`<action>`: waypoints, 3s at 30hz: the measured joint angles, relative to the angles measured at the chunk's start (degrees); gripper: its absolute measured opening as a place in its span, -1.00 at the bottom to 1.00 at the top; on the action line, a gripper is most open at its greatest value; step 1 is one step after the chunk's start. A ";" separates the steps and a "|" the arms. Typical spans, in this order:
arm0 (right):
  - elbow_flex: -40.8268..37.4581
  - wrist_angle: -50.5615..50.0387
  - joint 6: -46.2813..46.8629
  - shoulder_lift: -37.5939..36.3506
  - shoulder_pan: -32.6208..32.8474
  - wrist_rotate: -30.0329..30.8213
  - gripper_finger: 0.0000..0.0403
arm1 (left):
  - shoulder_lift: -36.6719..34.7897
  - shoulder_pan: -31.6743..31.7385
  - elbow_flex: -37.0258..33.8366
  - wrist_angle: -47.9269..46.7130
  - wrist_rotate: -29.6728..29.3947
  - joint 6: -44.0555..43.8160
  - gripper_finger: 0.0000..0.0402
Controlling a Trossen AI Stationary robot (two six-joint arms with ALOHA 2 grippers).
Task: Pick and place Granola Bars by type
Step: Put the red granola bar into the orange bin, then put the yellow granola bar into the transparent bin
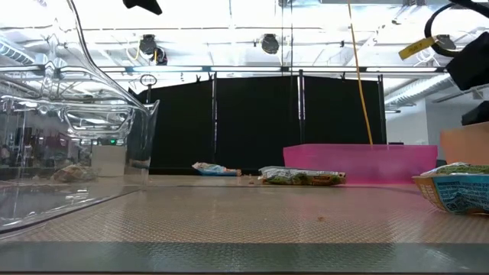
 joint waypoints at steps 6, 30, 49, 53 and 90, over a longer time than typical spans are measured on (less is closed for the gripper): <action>0.25 -1.38 3.42 -4.35 -2.15 -0.18 -0.22 | 0.00 0.00 0.00 -0.02 -0.05 0.97 0.44; 12.52 28.54 -15.28 -20.40 -14.15 13.62 -0.30 | 1.00 2.08 -0.07 -20.81 -9.27 -25.48 0.67; 12.55 51.82 -49.32 -18.33 -20.10 30.24 -0.16 | 0.76 2.43 -18.67 -24.60 -15.58 -60.80 0.67; 12.55 51.78 -49.75 -17.68 -20.69 30.08 -0.16 | 0.61 2.54 -26.64 -22.15 -15.28 -65.86 0.67; 12.53 51.74 -41.64 -16.98 -20.90 28.19 -0.17 | 0.52 9.22 -53.75 14.77 -6.97 -73.47 0.67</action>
